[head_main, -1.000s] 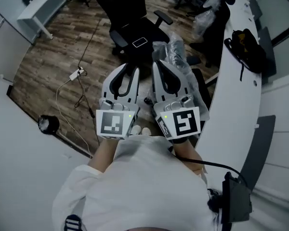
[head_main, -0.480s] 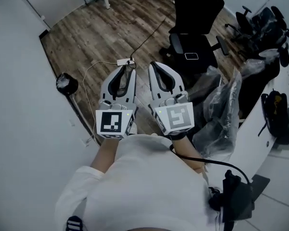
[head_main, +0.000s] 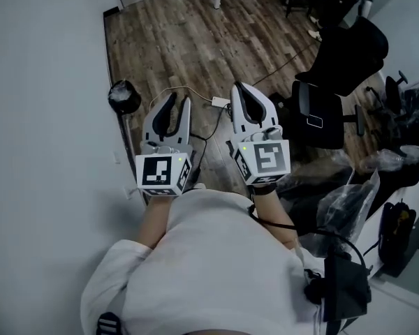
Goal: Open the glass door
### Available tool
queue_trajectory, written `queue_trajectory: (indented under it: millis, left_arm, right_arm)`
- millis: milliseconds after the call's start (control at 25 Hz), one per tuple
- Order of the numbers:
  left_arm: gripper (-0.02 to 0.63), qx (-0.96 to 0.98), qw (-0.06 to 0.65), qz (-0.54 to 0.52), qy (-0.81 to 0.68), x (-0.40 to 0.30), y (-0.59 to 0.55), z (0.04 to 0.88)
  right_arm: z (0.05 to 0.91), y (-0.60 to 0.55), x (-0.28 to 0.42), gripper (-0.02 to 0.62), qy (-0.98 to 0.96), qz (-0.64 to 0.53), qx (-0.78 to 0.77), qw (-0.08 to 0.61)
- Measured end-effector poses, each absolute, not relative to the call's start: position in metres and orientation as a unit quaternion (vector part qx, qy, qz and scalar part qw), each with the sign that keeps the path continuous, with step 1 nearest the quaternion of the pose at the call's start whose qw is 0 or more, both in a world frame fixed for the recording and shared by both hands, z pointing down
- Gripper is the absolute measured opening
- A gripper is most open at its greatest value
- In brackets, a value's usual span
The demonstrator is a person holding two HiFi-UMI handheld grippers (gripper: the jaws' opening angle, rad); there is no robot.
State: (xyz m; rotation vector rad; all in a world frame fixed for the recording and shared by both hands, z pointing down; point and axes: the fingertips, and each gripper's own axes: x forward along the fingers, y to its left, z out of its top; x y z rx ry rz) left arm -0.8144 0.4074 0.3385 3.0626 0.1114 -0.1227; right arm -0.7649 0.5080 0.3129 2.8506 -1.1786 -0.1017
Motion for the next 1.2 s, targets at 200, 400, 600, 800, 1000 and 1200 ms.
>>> queue_trajectory:
  millis: [200,400,600,800,1000,1200]
  left_arm:
    - [0.095,0.998,0.043,-0.036,0.023,-0.776,0.381,0.348]
    - [0.075,0.999,0.031,-0.038,0.011,-0.711,0.383,0.353]
    - [0.008,0.999,0.025,-0.040,-0.003,-0.621,0.386,0.362]
    - [0.008,0.998,-0.002,-0.053,-0.037,-0.536,0.398,0.359]
    - [0.008,0.998,-0.007,-0.031,-0.045,-0.487,0.408,0.369]
    - [0.008,0.999,-0.001,-0.006,-0.047,-0.448,0.398,0.387]
  right_arm:
    - [0.335,0.471,-0.735,0.002,-0.406,-0.012,0.912,0.046]
    - [0.345,0.472,-0.661,0.002,-0.412,-0.006,0.910,0.050]
    - [0.356,0.472,-0.575,0.002,-0.427,-0.007,0.903,0.049]
    - [0.358,0.488,-0.490,0.003,-0.438,-0.008,0.897,0.056]
    - [0.367,0.507,-0.426,0.002,-0.444,0.037,0.895,-0.001]
    - [0.388,0.497,-0.383,0.002,-0.448,0.064,0.892,0.003]
